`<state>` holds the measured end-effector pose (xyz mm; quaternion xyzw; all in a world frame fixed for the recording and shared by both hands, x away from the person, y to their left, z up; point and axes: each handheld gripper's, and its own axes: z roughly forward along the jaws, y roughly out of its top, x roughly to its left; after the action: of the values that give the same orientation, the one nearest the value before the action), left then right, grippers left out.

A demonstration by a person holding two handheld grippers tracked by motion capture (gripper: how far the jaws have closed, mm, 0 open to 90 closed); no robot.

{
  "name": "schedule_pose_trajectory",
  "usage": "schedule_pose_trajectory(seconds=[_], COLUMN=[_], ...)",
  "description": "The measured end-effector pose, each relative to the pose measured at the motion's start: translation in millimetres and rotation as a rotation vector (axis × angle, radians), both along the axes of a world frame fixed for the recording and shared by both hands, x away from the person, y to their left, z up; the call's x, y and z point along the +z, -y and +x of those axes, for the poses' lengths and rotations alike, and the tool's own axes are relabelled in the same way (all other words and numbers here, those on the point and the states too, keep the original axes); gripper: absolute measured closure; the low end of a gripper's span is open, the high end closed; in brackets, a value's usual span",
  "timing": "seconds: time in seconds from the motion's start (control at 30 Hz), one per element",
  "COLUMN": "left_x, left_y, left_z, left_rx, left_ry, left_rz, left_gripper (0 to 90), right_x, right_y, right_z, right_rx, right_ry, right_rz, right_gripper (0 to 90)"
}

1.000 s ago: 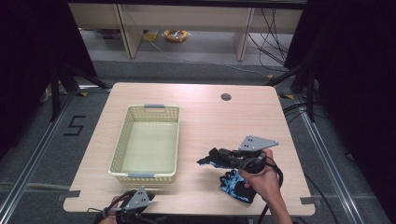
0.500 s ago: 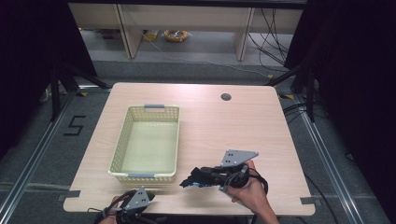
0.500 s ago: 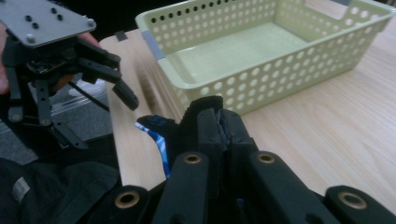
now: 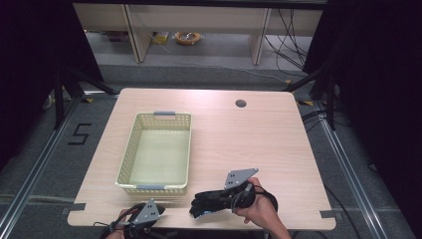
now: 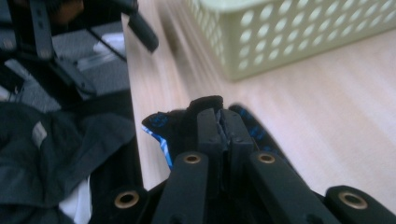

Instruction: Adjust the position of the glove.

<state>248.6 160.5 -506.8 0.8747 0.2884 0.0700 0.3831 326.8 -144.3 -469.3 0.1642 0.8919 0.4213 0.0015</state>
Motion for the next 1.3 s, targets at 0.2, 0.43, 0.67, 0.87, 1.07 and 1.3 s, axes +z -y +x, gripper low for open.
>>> schedule_pose_trajectory(seconds=[0.2, 0.43, 0.67, 0.87, 1.07, 1.3], left_x=[0.0, -1.6, -1.9, -1.3, -0.9, 0.0], left_y=[0.0, 1.4, 1.1, 0.8, 0.8, 0.1], left_z=[0.6, 0.1, 0.1, -0.2, -0.2, 1.0], left_rx=[-0.024, 0.001, -0.003, -0.006, -0.008, -0.019], left_ry=[0.016, 0.003, 0.002, -0.002, 0.002, 0.018], left_rz=[0.01, 0.006, -0.001, 0.002, 0.004, 0.01], left_gripper=[16.8, 16.8, 16.8, 16.8, 16.8, 16.8], right_x=[-9.7, -13.5, -14.2, 2.6, 14.7, 8.7], right_y=[0.5, 5.1, 5.0, 24.4, 57.2, 81.2], right_z=[-4.7, -7.0, -9.4, -7.6, -9.4, -14.3], right_rx=[0.031, 0.023, -0.018, -0.134, -0.314, -0.436], right_ry=[-0.021, -0.025, -0.037, 0.007, 0.07, 0.077], right_rz=[-0.049, -0.064, -0.066, -0.036, -0.114, -0.176], right_gripper=[88.4, 86.8, 75.6, 65.9, 65.1, 65.8])
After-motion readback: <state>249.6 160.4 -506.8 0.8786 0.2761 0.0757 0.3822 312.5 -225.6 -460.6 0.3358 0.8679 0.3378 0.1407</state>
